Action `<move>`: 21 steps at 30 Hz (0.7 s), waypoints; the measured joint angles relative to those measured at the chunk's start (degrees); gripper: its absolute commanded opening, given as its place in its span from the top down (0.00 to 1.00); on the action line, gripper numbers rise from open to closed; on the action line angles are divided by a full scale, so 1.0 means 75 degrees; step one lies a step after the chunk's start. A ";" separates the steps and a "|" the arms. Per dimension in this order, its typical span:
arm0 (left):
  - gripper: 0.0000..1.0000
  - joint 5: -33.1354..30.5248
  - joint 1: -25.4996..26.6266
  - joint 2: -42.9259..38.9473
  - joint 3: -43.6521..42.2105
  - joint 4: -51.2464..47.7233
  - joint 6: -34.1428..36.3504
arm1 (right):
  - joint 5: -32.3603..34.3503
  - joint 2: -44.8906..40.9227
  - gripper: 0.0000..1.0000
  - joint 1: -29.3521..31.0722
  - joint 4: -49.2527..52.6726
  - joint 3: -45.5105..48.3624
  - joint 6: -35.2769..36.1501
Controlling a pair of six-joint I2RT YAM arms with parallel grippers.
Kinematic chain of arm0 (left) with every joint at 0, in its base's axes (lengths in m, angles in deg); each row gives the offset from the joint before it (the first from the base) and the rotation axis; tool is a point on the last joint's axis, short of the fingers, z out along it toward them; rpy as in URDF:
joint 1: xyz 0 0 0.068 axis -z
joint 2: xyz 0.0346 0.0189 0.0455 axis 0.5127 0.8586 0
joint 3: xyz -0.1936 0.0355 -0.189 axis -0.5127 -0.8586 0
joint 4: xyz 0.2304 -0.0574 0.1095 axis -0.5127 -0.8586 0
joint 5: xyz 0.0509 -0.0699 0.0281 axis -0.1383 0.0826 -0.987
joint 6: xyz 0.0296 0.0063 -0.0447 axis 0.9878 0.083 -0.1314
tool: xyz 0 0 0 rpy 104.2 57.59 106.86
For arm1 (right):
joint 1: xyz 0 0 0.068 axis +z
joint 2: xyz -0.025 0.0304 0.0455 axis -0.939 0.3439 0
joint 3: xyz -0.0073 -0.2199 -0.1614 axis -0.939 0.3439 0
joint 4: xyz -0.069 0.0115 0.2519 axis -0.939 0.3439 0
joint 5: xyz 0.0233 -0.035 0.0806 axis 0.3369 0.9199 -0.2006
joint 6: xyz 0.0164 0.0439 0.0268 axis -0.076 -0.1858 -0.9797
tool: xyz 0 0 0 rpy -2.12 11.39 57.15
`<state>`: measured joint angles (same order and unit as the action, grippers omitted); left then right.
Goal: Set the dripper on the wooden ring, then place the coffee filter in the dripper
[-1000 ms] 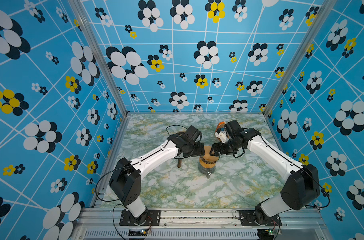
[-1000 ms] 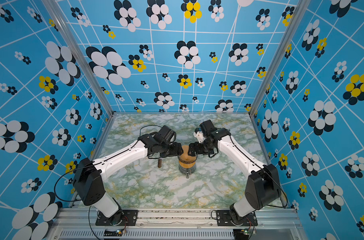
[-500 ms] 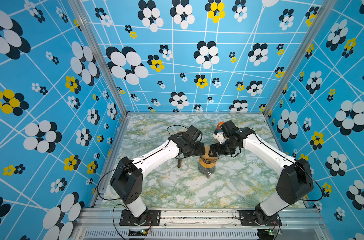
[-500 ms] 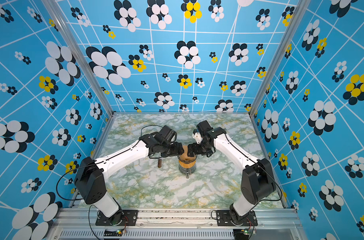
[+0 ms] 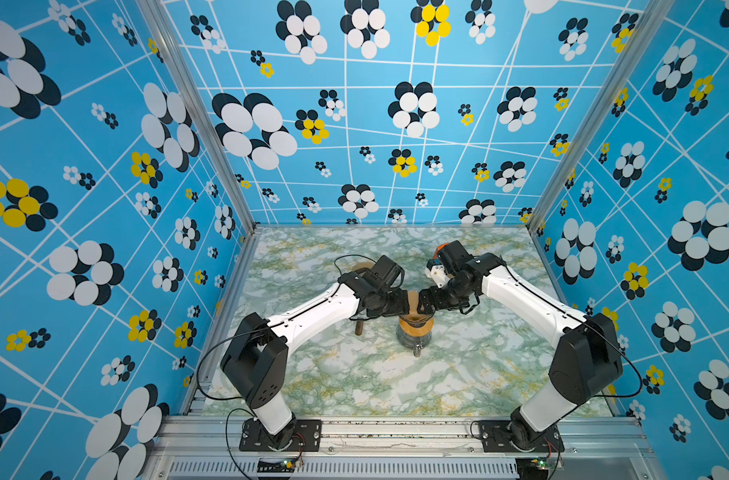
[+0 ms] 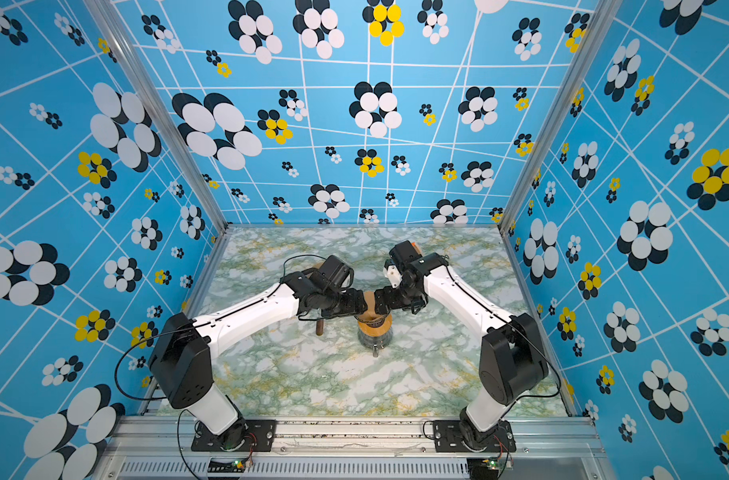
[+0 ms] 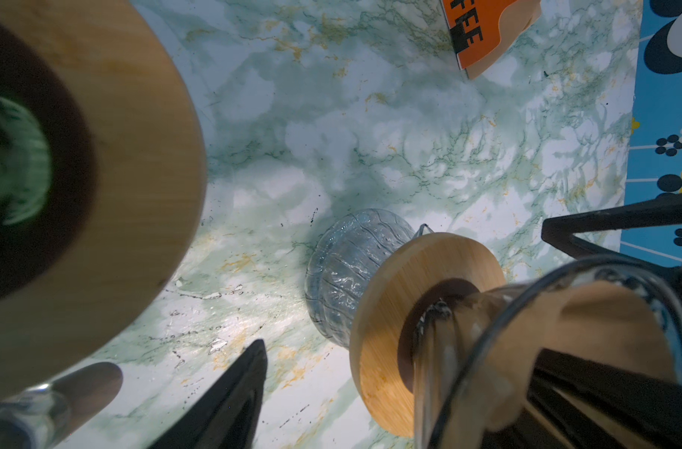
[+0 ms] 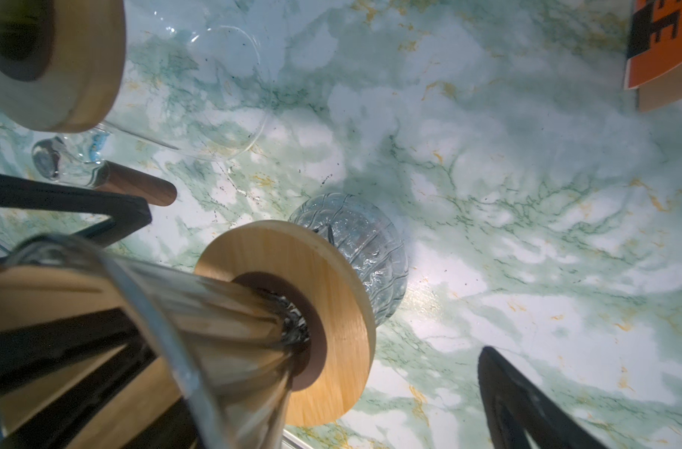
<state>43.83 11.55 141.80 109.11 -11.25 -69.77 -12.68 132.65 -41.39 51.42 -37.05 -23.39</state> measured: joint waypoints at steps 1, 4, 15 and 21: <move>0.25 0.0000 0.0000 0.0000 -0.0006 0.0000 0.0000 | 0.0032 0.0017 0.06 0.0000 0.0009 0.0000 0.0000; 0.25 0.0006 0.0000 0.0000 -0.0015 0.0038 0.0000 | 0.0216 0.0023 0.06 0.0017 0.0035 0.0000 0.0000; 0.24 0.0114 0.0000 0.0000 -0.0044 0.0166 0.0009 | 0.0580 -0.0105 0.08 0.0082 0.0029 0.0032 -0.0015; 0.23 0.0117 0.0015 0.0000 -0.0044 0.0163 0.0035 | 0.0571 -0.0498 0.09 0.0085 -0.0102 0.0070 -0.0096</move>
<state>44.70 11.66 141.80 108.78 -10.03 -69.51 -8.39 128.92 -40.76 50.65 -36.52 -24.12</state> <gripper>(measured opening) 0.761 0.913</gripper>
